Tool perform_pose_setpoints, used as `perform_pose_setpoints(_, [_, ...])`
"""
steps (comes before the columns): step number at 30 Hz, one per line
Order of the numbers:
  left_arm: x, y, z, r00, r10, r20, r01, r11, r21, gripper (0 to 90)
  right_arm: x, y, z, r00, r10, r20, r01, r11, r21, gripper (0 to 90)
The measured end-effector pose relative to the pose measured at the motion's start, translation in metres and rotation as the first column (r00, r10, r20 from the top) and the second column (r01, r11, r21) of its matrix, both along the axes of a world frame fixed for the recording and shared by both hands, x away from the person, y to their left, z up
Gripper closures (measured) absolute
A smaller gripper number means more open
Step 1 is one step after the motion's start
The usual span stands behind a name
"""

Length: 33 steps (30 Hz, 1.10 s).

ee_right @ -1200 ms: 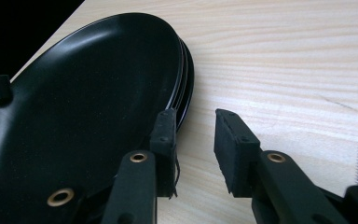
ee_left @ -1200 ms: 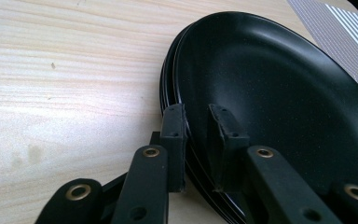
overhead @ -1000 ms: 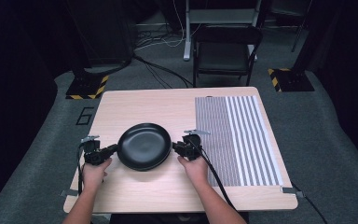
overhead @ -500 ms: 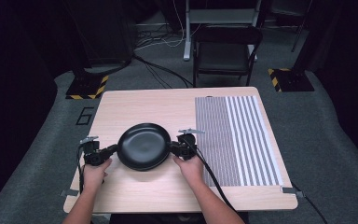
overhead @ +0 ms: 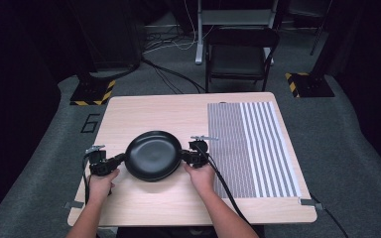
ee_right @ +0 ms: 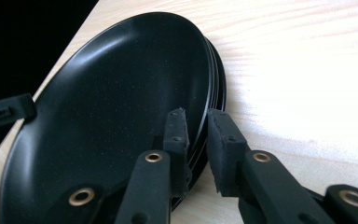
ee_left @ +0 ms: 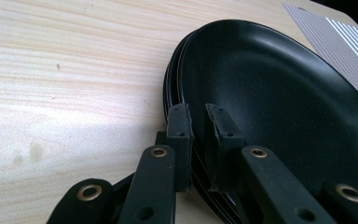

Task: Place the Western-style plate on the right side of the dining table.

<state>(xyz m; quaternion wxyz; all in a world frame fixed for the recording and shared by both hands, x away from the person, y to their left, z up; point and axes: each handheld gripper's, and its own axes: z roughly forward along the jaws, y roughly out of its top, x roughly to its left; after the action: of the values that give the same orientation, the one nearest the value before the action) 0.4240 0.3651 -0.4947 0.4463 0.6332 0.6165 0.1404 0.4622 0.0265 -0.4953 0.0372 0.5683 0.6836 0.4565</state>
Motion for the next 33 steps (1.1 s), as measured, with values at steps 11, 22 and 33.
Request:
perform_pose_setpoints(11, [-0.001,-0.008,0.000,0.9999,0.005,0.009,-0.005,1.0000,0.003,81.1,-0.001,0.004,0.014,0.9958,0.036,0.085,-0.028,0.996,-0.085,81.6])
perform_pose_setpoints(22, [-0.001,-0.009,0.000,0.9999,-0.001,0.012,0.001,0.9999,0.016,81.6,0.000,-0.004,-0.004,0.9995,-0.024,0.020,0.024,1.000,0.007,76.4])
perform_pose_setpoints(33, [0.000,-0.012,0.001,0.9998,-0.007,0.018,0.006,0.9990,0.044,82.1,0.007,-0.009,-0.006,0.9969,-0.037,-0.070,0.044,0.994,0.096,78.0])
